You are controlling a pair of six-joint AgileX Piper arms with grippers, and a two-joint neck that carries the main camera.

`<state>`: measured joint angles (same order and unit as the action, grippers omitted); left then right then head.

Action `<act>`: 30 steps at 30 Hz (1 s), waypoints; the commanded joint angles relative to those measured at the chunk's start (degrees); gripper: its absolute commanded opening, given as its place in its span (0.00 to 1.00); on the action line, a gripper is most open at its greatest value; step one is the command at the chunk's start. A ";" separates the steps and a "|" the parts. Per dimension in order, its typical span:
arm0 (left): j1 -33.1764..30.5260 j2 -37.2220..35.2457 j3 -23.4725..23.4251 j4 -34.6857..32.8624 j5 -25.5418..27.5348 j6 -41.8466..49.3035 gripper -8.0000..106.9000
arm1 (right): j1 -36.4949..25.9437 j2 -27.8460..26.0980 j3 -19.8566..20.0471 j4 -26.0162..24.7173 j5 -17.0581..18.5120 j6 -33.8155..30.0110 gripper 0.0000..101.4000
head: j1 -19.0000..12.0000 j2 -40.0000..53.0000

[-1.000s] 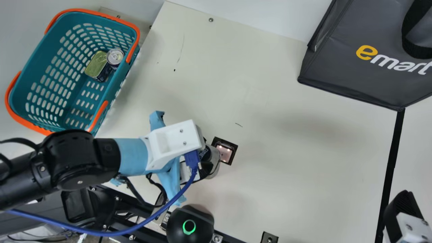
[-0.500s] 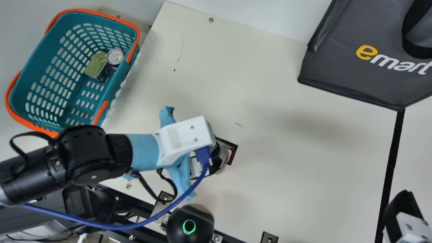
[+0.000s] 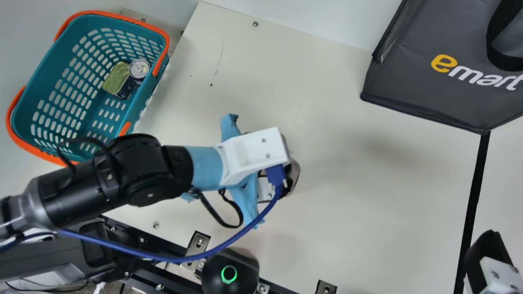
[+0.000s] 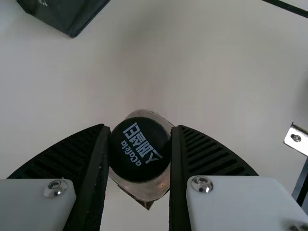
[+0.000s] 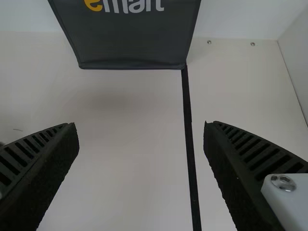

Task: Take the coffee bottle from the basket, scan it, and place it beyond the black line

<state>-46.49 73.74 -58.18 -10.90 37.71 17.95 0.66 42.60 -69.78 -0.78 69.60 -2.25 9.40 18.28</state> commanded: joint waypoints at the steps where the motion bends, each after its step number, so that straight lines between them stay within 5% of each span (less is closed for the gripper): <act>1: 0.16 1.71 -1.57 -0.07 -0.29 0.65 0.16 | 0.00 0.00 0.00 0.00 0.00 0.00 0.90 | -1.48 0.14; 18: -0.71 13.52 -12.64 -0.34 -2.11 3.20 0.16 | 0.00 0.00 0.00 0.00 0.00 0.00 0.90 | -1.48 0.14; 30: -1.34 18.40 -15.81 -0.63 -3.30 3.69 0.16 | 0.00 0.00 0.00 0.00 0.00 0.00 0.90 | -1.48 0.14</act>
<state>-47.74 91.96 -74.00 -11.46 34.45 21.57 0.66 42.60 -69.78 -0.78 69.60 -2.25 9.40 18.28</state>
